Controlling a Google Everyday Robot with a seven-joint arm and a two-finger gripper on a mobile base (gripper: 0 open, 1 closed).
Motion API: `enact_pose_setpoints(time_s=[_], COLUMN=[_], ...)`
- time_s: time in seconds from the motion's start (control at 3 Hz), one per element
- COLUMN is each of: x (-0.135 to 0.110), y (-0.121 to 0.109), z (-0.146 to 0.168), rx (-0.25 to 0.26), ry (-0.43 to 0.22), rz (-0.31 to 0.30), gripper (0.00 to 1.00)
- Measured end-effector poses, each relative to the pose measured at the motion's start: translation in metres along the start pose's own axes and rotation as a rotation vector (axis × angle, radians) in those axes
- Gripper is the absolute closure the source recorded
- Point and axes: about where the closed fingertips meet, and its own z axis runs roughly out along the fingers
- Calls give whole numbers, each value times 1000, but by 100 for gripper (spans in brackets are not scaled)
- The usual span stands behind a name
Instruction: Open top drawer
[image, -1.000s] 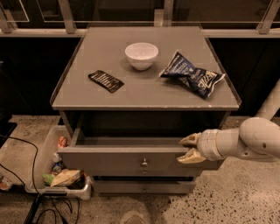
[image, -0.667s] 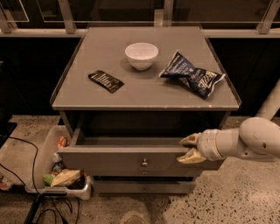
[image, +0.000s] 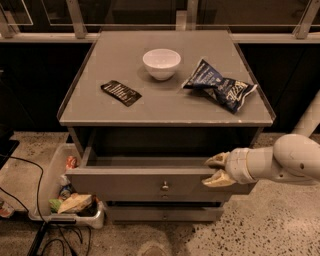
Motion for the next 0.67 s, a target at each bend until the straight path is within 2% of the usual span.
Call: enact_pose_setpoints(time_s=[0.67], x=[0], y=[0], z=[0], rx=[0], ry=[0], rz=[0], gripper=[12])
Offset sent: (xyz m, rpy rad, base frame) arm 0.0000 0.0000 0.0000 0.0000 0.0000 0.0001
